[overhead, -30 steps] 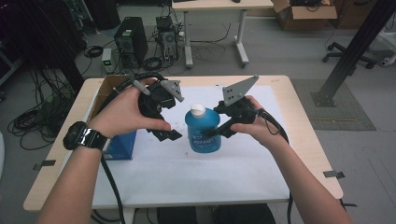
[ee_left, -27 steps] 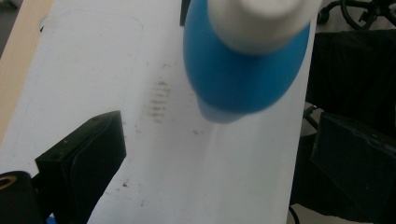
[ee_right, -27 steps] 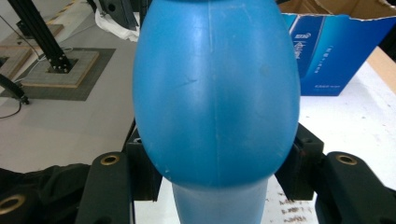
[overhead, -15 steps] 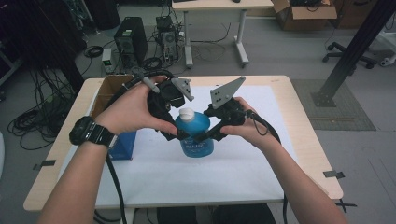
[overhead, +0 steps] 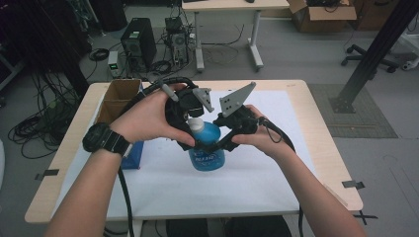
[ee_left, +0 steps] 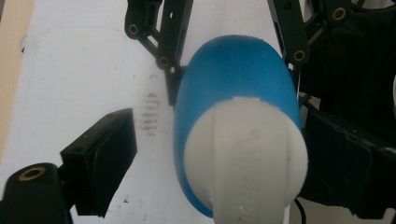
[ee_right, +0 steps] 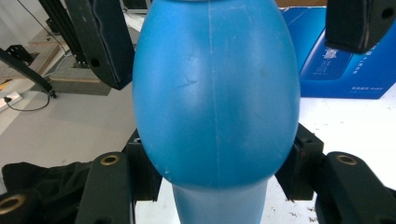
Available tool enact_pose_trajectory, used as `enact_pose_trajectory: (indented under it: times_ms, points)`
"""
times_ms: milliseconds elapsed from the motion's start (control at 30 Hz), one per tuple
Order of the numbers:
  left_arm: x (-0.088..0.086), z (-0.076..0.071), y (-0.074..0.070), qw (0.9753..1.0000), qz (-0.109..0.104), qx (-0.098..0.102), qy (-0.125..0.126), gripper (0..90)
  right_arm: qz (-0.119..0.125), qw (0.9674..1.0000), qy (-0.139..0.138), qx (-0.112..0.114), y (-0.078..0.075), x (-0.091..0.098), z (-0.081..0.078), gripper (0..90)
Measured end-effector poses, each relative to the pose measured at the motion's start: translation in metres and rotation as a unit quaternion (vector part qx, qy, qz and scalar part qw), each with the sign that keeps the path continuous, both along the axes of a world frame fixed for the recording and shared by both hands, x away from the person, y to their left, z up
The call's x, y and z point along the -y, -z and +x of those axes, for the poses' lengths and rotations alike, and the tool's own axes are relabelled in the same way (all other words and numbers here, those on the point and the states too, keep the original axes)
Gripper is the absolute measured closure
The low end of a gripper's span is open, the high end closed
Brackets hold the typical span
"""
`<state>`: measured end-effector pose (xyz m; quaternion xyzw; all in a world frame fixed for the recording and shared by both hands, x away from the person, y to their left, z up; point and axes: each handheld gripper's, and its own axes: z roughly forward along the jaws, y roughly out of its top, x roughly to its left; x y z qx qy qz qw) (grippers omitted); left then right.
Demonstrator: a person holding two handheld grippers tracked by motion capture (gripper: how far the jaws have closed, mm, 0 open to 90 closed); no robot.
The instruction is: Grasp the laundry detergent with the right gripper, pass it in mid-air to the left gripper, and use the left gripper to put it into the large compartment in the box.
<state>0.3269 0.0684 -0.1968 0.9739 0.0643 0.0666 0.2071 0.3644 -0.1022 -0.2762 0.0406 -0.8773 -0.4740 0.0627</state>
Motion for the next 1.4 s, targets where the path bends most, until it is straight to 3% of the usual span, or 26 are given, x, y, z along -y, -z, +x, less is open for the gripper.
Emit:
enact_pose_trajectory:
  times_ms: [300,1400]
  points:
    - [0.007,0.0,0.001,0.9999,0.014,0.002,0.008,16.3,-0.001,1.0,-0.003,-0.001,0.002,0.001,-0.001,43.6]
    - [0.012,-0.001,-0.001,0.9995,0.028,0.0,0.014,28.7,0.0,1.0,0.002,0.001,0.0,0.006,-0.001,43.6]
